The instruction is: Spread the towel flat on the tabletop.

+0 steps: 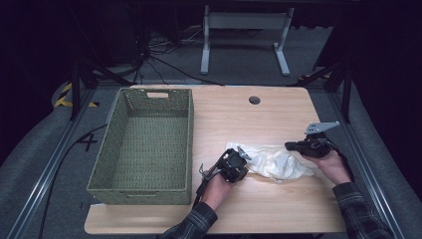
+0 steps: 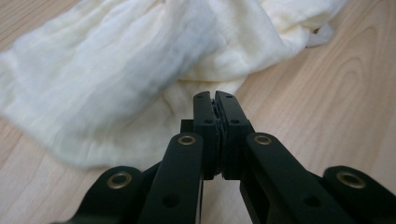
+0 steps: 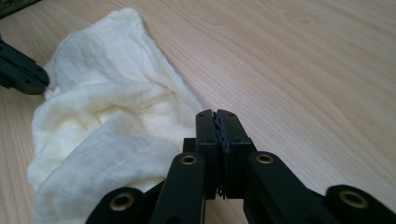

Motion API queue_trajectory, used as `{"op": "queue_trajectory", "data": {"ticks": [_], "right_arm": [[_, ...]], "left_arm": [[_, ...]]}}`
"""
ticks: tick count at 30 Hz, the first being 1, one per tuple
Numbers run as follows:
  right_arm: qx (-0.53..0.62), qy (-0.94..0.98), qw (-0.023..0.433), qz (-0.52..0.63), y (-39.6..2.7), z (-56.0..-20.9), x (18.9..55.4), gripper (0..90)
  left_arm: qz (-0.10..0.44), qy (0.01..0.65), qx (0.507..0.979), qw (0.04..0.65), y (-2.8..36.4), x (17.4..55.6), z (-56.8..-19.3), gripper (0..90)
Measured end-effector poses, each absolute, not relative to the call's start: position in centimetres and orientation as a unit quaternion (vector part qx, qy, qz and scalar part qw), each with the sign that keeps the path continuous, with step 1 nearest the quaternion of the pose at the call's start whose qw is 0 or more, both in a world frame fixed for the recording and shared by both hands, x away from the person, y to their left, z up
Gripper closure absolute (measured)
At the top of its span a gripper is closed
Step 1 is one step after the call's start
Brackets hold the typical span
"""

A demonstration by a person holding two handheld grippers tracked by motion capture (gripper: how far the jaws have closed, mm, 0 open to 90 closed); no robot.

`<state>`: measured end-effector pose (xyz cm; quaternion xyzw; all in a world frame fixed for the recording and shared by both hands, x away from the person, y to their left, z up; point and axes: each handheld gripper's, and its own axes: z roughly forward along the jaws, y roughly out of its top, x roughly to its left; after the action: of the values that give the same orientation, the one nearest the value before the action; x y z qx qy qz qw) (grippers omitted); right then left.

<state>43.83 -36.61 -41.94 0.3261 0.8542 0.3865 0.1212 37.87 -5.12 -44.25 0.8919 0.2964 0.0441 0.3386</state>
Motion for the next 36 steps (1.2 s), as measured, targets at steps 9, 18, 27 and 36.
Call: {"op": "queue_trajectory", "data": {"ticks": [9,18,27,36], "right_arm": [[0.371,0.828,0.196,0.372,-39.4,-40.2,43.6,89.2],[0.382,0.819,0.192,0.383,-39.4,-41.0,44.1,75.1],[0.402,0.814,0.172,0.382,-41.7,-42.0,42.6,76.8],[0.422,0.807,0.153,0.384,-42.8,-43.3,43.8,69.9]], "left_arm": [[0.087,0.330,0.885,0.317,-2.9,36.1,-42.6,88.4],[0.095,0.326,0.881,0.329,-2.9,36.5,-42.9,81.6],[0.076,0.299,0.878,0.367,-3.5,36.2,-42.7,76.3],[0.068,0.292,0.880,0.368,-4.9,37.4,-42.7,74.8]]}}
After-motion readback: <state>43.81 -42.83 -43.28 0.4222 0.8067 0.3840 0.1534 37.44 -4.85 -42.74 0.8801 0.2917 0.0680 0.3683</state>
